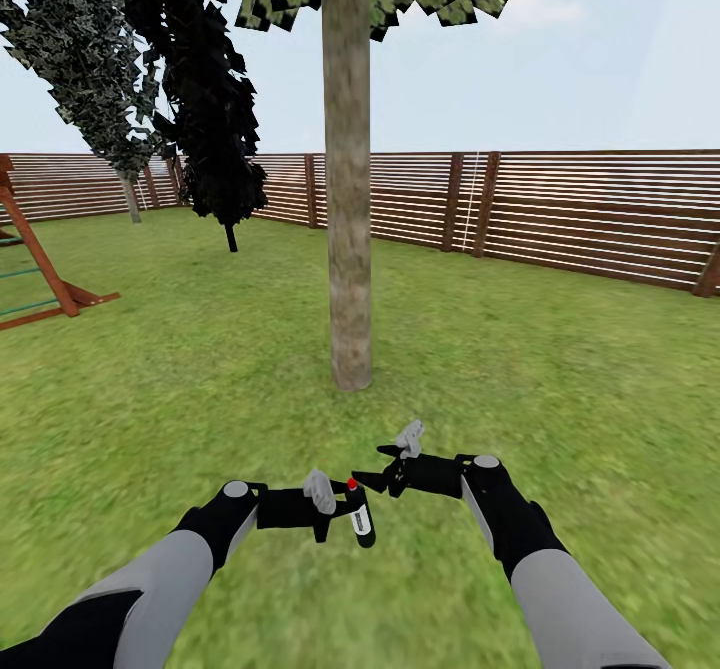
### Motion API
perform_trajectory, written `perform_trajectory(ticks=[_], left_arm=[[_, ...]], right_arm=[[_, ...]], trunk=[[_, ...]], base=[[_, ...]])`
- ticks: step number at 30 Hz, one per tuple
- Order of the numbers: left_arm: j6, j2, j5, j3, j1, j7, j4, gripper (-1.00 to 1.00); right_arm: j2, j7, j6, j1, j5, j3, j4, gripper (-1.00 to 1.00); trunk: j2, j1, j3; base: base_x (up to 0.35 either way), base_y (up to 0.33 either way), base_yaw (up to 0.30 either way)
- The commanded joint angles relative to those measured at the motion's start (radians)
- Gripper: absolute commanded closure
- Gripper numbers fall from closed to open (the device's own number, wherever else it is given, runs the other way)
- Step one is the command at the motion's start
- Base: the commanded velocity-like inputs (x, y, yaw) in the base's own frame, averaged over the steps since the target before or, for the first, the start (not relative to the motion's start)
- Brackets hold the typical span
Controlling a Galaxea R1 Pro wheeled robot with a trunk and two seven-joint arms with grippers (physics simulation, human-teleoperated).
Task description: In the garden, pick up the pesticide atomizer on the floor and spray pesticide onto both trees until each tree trunk is fully covered.
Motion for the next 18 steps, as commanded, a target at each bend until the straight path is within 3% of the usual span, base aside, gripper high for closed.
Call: perform_trajectory(ticks=[1,7,18], left_arm=[[-0.001,0.000,0.000,0.001,0.000,0.001,0.000,1.00],[-0.001,-0.009,-0.001,0.001,0.000,0.001,0.000,1.00],[-0.001,-0.014,-0.001,0.001,0.000,0.001,0.000,1.00]], right_arm=[[0.000,-0.001,0.000,0.000,0.000,0.000,0.000,-1.00],[0.012,-0.058,0.007,-0.005,-0.001,0.001,-0.003,-1.00],[0.023,-0.067,0.007,-0.032,0.002,0.001,0.006,-1.00]], trunk=[[0.000,0.000,0.000],[0.000,0.000,0.000],[0.000,0.000,0.000]], base=[[0.000,0.000,0.000],[0.000,0.000,0.000],[0.000,0.000,0.000]])
